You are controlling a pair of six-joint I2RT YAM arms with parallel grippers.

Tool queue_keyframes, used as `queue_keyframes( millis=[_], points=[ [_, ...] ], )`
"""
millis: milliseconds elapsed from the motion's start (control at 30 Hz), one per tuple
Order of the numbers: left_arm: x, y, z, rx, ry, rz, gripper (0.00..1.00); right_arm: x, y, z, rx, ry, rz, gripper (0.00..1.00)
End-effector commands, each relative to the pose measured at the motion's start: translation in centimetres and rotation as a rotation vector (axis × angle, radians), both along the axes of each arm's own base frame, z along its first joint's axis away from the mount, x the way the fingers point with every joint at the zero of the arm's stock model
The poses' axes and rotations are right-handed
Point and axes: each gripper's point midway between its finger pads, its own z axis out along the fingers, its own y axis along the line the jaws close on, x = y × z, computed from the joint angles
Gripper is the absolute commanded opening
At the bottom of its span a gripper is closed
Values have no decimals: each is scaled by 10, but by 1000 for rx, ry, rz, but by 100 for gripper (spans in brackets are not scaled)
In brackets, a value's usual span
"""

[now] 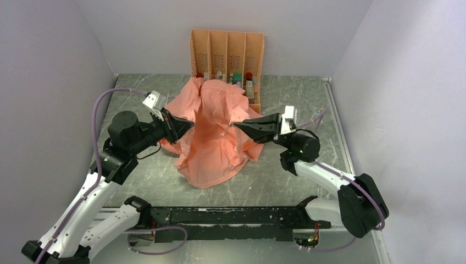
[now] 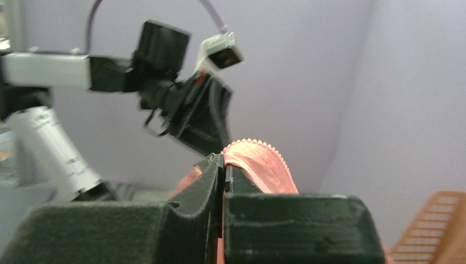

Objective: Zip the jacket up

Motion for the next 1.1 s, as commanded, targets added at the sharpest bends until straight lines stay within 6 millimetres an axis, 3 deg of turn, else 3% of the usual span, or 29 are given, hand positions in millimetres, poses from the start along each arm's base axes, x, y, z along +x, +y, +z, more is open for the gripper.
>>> queue_keyframes(
  millis=[0,100,133,167,233,267,300,333,367,400,467,500,533,567,600,667,700,733,833,1067],
  points=[
    [-3,-1,30,-25,-103,-30,8,1,-25,39,232,-91,-92,0],
    [-5,-2,34,-23,-106,-38,8,29,-52,44,358,16,-283,0],
    [-5,-1,33,-21,-105,-33,8,29,-52,47,351,21,-286,0],
    [-5,0,32,-20,-104,-27,8,4,-35,44,241,-73,-167,0],
    [-5,2,31,-17,-108,-21,8,-67,-2,39,-81,-344,233,0],
    [-5,2,31,-14,-109,-20,8,-64,5,47,-93,-287,290,0],
    [-4,2,30,-10,-109,-21,8,-12,-5,68,57,-62,131,0],
    [-4,1,31,-8,-109,-23,8,45,-32,69,227,157,-133,0],
    [-4,0,31,-8,-111,-28,8,73,-56,61,300,227,-354,0],
    [-4,0,33,-10,-115,-32,8,51,-44,61,211,85,-341,0],
    [-6,0,36,-7,-116,-36,8,-16,-1,49,-136,-236,34,0],
    [-7,3,36,-7,-122,-26,8,-8,1,57,-150,-174,36,0],
    [-6,4,34,-5,-126,-14,8,54,-23,75,2,72,-272,0],
    [-5,5,31,-2,-127,-6,8,85,-45,71,87,148,-516,0],
    [-4,5,30,-2,-128,-4,8,70,-39,69,51,2,-525,0],
    [-8,4,36,1,-127,-25,8,-2,-2,58,-145,-266,-141,0],
    [-9,3,35,7,-126,-31,8,-8,-1,67,-123,-242,-102,0],
    [-8,5,33,10,-125,-21,8,4,-4,74,-52,-199,-176,0],
    [-5,7,33,0,-135,0,8,21,-3,61,-32,-174,-267,0],
    [-5,7,31,4,-126,-3,8,11,5,56,-47,-183,-193,0]
  ],
)
